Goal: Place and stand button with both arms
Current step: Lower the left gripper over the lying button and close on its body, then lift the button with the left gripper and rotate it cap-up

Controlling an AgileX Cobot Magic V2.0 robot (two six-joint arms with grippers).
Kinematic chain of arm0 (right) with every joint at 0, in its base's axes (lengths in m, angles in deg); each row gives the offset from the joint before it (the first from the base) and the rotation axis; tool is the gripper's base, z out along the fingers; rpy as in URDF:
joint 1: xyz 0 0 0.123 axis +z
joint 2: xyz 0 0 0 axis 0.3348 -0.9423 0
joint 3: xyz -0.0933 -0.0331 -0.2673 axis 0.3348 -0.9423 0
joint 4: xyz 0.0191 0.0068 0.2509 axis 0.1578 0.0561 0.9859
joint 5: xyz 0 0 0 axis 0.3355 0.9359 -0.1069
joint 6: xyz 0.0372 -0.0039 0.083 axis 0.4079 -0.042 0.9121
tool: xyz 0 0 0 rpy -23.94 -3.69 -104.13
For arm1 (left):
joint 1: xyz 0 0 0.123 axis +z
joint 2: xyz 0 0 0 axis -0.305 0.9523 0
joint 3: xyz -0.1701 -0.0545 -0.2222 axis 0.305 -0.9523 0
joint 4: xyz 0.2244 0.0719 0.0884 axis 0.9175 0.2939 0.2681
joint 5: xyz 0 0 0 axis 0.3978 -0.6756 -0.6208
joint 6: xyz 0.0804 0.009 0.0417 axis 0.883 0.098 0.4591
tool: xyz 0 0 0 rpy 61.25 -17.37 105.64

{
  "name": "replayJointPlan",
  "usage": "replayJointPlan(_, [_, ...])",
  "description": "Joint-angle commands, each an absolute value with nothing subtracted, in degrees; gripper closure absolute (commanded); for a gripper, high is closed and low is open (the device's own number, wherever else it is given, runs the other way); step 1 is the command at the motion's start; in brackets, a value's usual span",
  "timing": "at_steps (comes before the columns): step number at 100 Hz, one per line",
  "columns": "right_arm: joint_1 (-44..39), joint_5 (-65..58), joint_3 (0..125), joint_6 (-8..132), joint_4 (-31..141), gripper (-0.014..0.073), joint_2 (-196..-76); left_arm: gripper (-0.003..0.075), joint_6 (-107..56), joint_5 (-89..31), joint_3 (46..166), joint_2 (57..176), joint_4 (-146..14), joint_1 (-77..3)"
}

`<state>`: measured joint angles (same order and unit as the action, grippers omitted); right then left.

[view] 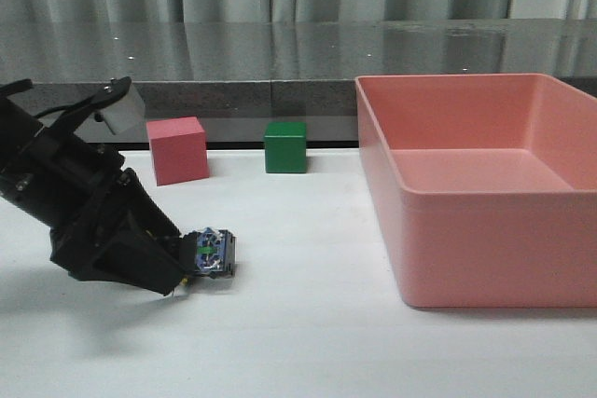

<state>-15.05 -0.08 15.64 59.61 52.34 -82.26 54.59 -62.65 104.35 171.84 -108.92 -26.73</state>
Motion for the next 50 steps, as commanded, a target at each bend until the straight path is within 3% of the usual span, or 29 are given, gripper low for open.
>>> replayJointPlan(1, [-15.4,-4.0,17.1,59.6,52.7,0.0707,-83.0,0.0237,54.6,-64.6,105.4,170.4,-110.7,-26.6])
replayJointPlan(11, [-15.4,-4.0,17.1,59.6,52.7,0.0707,-83.0,0.0374,54.6,-64.7,105.4,170.4,-110.7,-26.6])
replayJointPlan(26, [-15.4,-4.0,17.1,59.6,52.7,0.0707,-83.0,0.0741,54.3,-65.6,105.4,170.4,-109.0,-26.6])
replayJointPlan(50, [-15.4,-4.0,17.1,59.6,52.7,0.0707,-83.0,0.0739,53.1,-66.5,105.5,165.8,-103.1,-26.6])
